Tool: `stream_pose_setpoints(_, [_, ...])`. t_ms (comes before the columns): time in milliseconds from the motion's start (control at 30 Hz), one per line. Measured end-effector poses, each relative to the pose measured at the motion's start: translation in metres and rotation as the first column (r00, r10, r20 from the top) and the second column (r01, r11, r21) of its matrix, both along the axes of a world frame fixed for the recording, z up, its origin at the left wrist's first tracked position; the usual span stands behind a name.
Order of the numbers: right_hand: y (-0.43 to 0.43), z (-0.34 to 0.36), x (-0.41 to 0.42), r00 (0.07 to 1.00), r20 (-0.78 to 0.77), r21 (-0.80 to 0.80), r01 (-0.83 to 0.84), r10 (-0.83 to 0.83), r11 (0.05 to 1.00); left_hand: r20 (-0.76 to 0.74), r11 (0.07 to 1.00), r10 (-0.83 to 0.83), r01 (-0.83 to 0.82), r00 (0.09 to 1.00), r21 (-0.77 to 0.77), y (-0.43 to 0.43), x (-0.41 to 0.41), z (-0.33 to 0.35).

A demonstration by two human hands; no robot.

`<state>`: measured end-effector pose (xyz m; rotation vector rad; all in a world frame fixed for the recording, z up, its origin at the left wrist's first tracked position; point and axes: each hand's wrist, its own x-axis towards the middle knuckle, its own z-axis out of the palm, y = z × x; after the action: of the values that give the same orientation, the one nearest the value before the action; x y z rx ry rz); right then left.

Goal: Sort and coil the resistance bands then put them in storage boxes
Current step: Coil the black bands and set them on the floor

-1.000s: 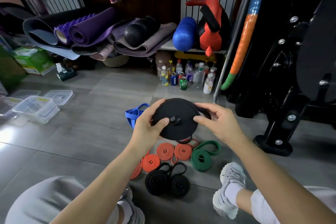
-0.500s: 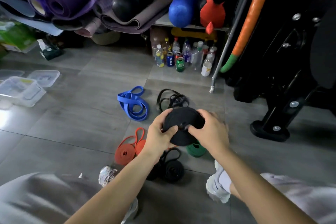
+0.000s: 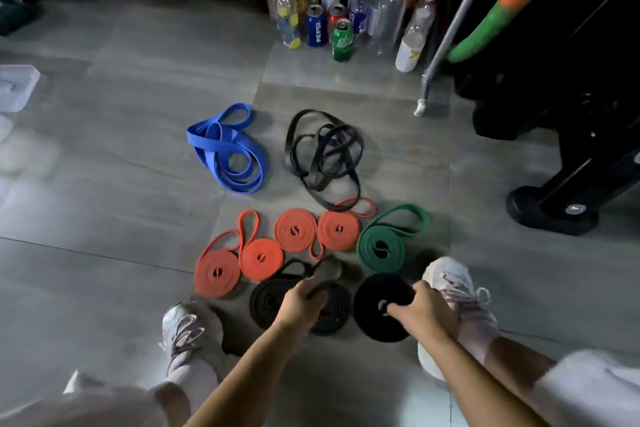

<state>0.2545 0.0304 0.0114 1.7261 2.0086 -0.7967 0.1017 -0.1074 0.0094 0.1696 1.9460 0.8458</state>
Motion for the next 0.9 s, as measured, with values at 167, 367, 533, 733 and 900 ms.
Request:
stream_pose_setpoints(167, [0.008, -0.063, -0.005, 0.957, 0.245, -0.004, -0.158, 0.154, 0.987, 0.135, 0.971, -0.034, 0.065, 0.990, -0.231, -0.007, 0.006, -0.062])
stream_pose_setpoints(367, [0.011, -0.105, -0.006, 0.905, 0.344, 0.028, -0.278, 0.252, 0.960, 0.235, 0.949, -0.081, 0.147, 0.969, -0.280, 0.002, 0.011, -0.094])
stream_pose_setpoints(533, [0.005, -0.126, -0.007, 0.940, 0.303, -0.063, -0.141, 0.154, 0.988, 0.193, 0.935, -0.099, 0.157, 0.976, -0.318, -0.002, 0.002, -0.111])
stream_pose_setpoints(733, [0.001, -0.135, -0.004, 0.963, 0.194, -0.159, -0.158, 0.188, 0.975, -0.063, 0.873, -0.373, 0.327, 0.925, -0.362, -0.021, -0.002, -0.118])
stream_pose_setpoints(900, [-0.003, -0.129, 0.000, 0.906, 0.167, -0.087, -0.380, 0.390, 0.921, -0.151, 0.677, -0.720, 0.637, 0.677, -0.369, -0.036, 0.014, -0.115])
